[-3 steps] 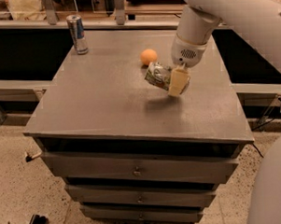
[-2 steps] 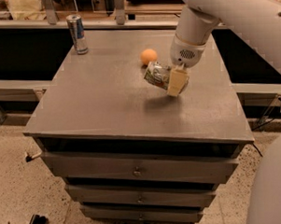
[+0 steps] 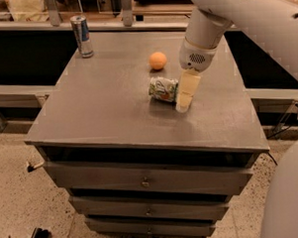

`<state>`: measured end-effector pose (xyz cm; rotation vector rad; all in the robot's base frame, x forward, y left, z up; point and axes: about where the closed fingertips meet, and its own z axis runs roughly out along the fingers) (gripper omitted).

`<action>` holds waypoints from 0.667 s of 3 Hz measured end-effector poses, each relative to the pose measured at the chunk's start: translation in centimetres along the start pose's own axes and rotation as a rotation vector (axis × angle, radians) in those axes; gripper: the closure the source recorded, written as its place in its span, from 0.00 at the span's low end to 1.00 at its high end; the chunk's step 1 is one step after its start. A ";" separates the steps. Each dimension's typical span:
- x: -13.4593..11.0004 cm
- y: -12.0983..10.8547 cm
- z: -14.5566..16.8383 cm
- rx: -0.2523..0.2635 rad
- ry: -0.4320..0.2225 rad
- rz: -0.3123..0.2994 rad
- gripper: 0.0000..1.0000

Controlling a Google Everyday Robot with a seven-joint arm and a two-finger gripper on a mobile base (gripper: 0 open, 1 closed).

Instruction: Knock 7up can over

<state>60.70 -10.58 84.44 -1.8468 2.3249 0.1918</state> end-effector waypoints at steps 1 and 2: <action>0.0 0.0 0.0 0.000 0.000 0.000 0.00; 0.3 -0.2 -0.2 0.004 -0.043 -0.003 0.00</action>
Offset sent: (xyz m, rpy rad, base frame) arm 0.0006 -0.0204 0.0163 0.2103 -0.0701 0.0131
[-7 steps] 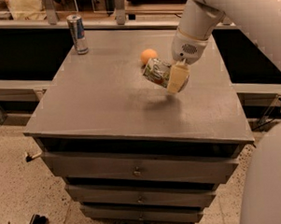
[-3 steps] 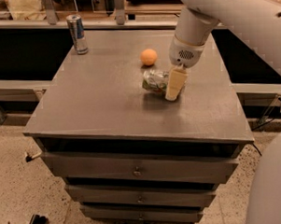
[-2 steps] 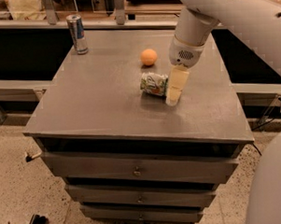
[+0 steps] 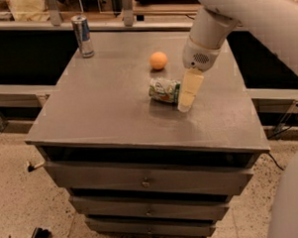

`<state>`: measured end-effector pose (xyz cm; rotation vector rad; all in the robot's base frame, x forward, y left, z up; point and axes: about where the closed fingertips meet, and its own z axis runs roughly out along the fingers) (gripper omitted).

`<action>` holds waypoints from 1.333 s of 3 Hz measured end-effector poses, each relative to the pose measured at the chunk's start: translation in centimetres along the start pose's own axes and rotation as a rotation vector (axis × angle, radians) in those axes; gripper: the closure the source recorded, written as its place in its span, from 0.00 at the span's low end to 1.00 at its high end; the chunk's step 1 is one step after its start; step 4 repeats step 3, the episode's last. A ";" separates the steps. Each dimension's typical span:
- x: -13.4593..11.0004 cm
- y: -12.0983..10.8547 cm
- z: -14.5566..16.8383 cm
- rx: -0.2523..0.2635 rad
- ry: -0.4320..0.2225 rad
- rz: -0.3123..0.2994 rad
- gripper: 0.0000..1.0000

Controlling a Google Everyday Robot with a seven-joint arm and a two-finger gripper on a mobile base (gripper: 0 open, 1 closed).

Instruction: Knock 7up can over

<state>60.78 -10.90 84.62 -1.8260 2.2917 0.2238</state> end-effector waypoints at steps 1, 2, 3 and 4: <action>1.4 -0.5 -1.1 0.023 -0.162 -0.010 0.00; 3.5 -1.1 -2.3 0.043 -0.306 0.012 0.00; 4.1 -0.9 -2.7 0.043 -0.333 0.024 0.00; 4.1 -0.9 -2.7 0.043 -0.333 0.024 0.00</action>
Offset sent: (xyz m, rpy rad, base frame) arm 0.0000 -0.0800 0.0300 0.4624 -0.1684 -0.0626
